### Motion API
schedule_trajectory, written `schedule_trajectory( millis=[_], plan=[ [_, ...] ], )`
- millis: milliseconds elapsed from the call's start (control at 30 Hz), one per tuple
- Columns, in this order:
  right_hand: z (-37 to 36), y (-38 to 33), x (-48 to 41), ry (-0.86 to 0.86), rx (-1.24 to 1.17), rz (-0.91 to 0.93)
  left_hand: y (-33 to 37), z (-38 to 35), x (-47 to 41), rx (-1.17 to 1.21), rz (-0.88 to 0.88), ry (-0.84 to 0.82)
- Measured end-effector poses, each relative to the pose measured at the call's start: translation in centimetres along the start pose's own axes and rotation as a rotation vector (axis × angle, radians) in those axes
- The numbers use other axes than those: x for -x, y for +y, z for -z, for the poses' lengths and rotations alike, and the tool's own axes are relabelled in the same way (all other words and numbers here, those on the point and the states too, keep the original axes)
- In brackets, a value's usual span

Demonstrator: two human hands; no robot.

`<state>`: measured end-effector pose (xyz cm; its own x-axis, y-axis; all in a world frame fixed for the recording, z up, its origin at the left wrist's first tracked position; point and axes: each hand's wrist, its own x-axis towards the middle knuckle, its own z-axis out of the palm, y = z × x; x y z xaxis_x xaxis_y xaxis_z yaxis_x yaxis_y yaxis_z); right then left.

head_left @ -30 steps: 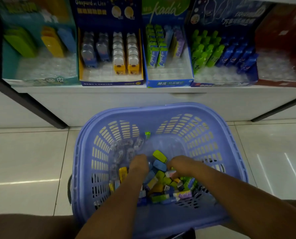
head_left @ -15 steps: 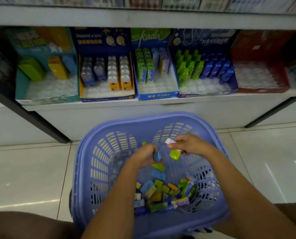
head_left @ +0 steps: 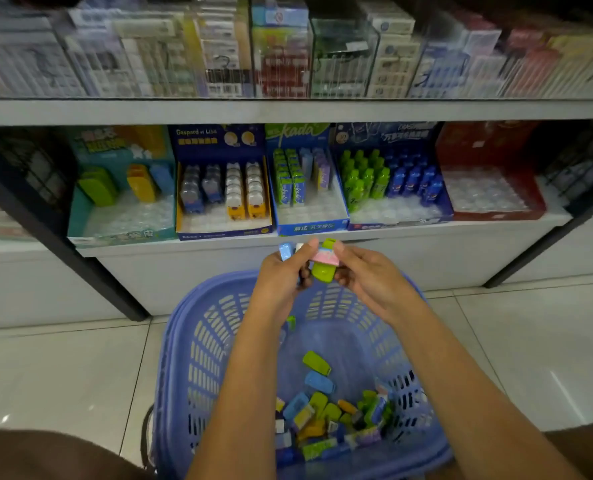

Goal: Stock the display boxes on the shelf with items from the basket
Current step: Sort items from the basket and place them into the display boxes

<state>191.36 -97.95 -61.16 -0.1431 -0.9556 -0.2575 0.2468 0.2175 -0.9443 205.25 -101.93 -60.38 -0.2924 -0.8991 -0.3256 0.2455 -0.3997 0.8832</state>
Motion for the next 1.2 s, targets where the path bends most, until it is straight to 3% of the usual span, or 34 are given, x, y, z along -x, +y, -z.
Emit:
schedule_trajectory(
  millis=[167, 300, 467, 533, 700, 933, 1200],
  plan=[
    [-2.6, -0.7, 0.2, -0.013, -0.188, -0.112, 1.3, 0.9, 1.1, 0.112, -0.049, 0.055],
    [-4.9, -1.7, -0.3, -0.085, -0.263, -0.222, 2.5, 2.5, 1.2, 0.08, -0.201, 0.101],
    [-8.5, -3.8, -2.1, -0.154, -0.293, -0.087, 5.2, 5.6, 0.9, 0.095, -0.408, 0.203],
    [-10.5, -5.2, -3.4, -0.146, -0.156, -0.013, 6.1, 7.9, 0.8, 0.129, -0.432, 0.261],
    [-16.6, -7.7, -7.2, -0.115, 0.537, 0.273, 6.8, 13.3, 0.9, 0.271, -0.388, 0.399],
    [-27.3, -6.2, -13.6, -0.184, 0.96, 0.597, 7.0, 17.0, 1.2, 0.464, -0.382, 0.598],
    [-32.8, -2.7, -17.9, -0.286, 1.18, 0.625, 6.2, 19.1, 1.3, 0.469, -0.342, 0.683]
  ],
)
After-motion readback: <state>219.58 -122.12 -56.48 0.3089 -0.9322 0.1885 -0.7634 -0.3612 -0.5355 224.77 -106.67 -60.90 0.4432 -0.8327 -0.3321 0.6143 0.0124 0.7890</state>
